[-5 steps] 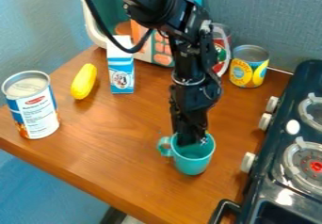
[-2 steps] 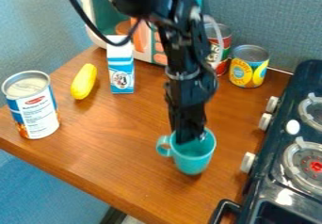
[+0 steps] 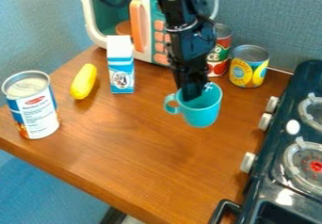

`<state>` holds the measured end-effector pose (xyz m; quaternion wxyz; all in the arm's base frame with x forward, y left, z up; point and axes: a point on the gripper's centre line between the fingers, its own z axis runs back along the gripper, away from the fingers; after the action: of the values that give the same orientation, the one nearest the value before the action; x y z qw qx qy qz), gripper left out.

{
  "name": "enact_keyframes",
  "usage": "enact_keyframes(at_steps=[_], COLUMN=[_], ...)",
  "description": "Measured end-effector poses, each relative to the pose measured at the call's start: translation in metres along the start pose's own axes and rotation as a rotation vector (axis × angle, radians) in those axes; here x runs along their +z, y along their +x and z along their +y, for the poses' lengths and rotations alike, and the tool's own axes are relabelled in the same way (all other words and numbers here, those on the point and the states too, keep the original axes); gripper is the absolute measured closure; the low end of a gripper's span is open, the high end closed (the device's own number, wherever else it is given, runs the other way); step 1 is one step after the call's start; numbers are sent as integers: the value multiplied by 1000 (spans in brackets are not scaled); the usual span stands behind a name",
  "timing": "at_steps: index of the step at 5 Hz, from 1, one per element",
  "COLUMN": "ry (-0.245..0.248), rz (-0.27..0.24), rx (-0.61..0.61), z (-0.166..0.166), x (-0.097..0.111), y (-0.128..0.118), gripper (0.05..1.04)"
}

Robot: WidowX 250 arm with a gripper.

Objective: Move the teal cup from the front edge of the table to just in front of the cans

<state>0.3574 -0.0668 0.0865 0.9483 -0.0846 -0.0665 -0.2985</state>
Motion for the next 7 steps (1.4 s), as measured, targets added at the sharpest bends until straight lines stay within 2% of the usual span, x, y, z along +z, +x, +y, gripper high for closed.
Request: enact_keyframes(at_steps=[1, 2, 3, 4, 5, 6, 7], ry=[-17, -25, -71, -70, -30, 57, 58], rz=[72, 118, 110, 99, 71, 64, 69], rx=[29, 48, 72, 114, 145, 216, 246], z=[13, 24, 32, 44, 51, 63, 63], x=[-10, -19, -30, -39, -40, -47, -48], y=[12, 25, 39, 52, 59, 56, 55], gripper=[985, 985, 985, 985, 985, 963, 773])
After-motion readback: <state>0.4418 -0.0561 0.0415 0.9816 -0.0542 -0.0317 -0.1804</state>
